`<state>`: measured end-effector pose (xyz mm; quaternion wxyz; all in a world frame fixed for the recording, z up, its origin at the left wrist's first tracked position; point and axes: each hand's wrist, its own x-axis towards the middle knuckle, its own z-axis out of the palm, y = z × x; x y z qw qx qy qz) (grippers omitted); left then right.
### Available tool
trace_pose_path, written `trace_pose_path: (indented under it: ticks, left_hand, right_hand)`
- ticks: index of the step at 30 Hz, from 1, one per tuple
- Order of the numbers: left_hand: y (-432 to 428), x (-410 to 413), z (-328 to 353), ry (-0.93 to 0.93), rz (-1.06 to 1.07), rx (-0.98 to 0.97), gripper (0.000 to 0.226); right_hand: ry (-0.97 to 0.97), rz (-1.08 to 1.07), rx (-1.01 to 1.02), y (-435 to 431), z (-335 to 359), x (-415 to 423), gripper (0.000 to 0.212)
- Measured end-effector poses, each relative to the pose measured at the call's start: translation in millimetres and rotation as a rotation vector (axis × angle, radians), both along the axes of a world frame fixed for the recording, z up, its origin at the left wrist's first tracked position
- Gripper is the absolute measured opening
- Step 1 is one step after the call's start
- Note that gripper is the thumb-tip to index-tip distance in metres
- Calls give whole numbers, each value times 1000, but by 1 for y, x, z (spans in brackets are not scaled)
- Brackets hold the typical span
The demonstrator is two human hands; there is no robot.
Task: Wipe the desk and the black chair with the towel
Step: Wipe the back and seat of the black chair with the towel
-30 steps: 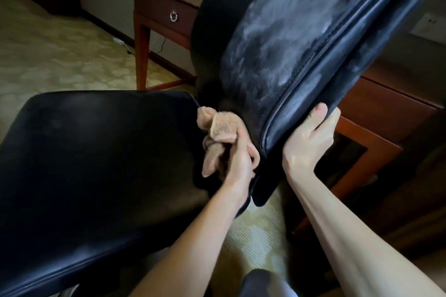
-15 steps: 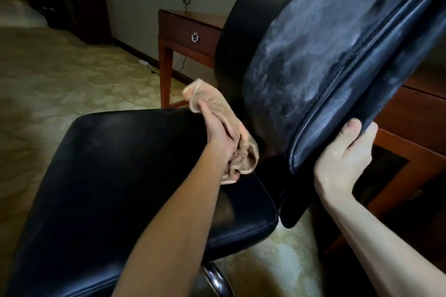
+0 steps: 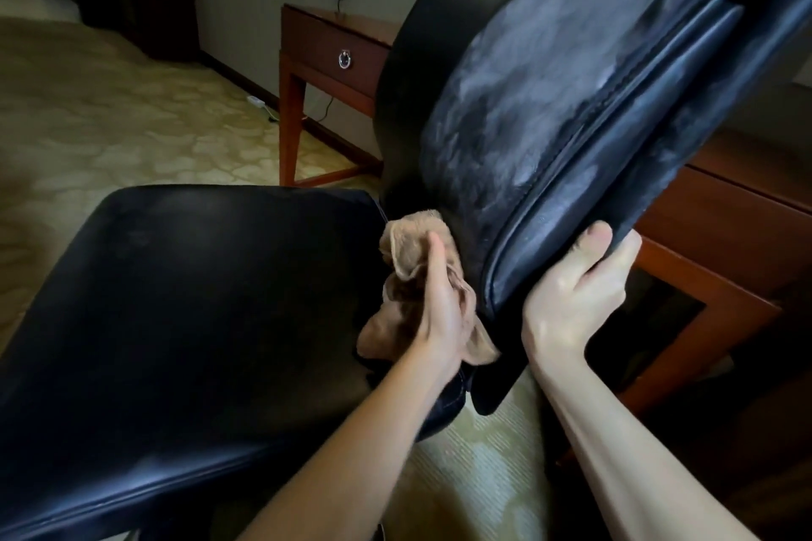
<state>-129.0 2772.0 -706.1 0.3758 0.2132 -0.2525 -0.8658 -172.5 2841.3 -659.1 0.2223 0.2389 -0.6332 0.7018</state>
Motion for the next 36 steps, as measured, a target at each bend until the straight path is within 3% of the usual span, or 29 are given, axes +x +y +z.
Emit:
trace_pose_path:
  ticks: [2, 4, 6, 7, 9, 11, 14, 17, 18, 20, 22, 25, 27, 28, 30, 33, 36]
  left_hand:
    - [24, 9, -22, 30, -51, 8, 46]
    - [43, 17, -40, -8, -9, -7, 59]
    - [56, 36, -37, -86, 158, -48, 86]
    - [62, 47, -23, -16, 171, -3, 98]
    - [60, 70, 11, 135, 133, -119, 93]
    - [39, 89, 51, 224, 227, -199, 87]
    - [-27, 86, 90, 192, 291, -144, 92]
    - [-70, 59, 107, 149, 243, -119, 110]
    - [-78, 46, 102, 73, 242, -139, 106]
    - [-80, 13, 83, 14, 114, -262, 75]
    - [-81, -24, 53, 1, 3, -201, 86]
    - [-81, -46, 9, 92, 2, -155, 108]
    - [-56, -26, 36, 107, -43, -181, 98]
    - [-52, -21, 43, 218, -59, -237, 93]
    - [-23, -8, 35, 248, -66, -167, 92]
    - [10, 11, 26, 172, -66, 12, 105]
    - [41, 30, 27, 126, 0, 10, 82]
  right_hand:
    - [77, -90, 62, -1, 1, -1, 55]
    - [68, -83, 80, 0, 4, 0, 49]
    - [77, -70, 93, 2, 1, -1, 44]
    - [72, -57, 98, 3, 2, 0, 43]
    - [73, -49, 103, 4, 2, -1, 46]
    - [66, -50, 118, 5, 3, 0, 43]
    - [66, -58, 127, 6, 4, 0, 44]
    - [62, -46, 106, 5, 6, 5, 56]
    - [64, -44, 95, 5, 6, 5, 58]
    - [63, -44, 86, 5, 7, 5, 58]
    - [49, -44, 85, 5, 6, 3, 58]
    - [37, -36, 58, 3, 3, 0, 60]
    - [56, -49, 64, 2, 2, -1, 59]
    - [61, -61, 70, 1, 2, -2, 58]
    - [63, -66, 58, 1, 1, -2, 59]
    - [56, -58, 38, 0, 0, -1, 59]
    - [58, -78, 52, -1, 1, -1, 60]
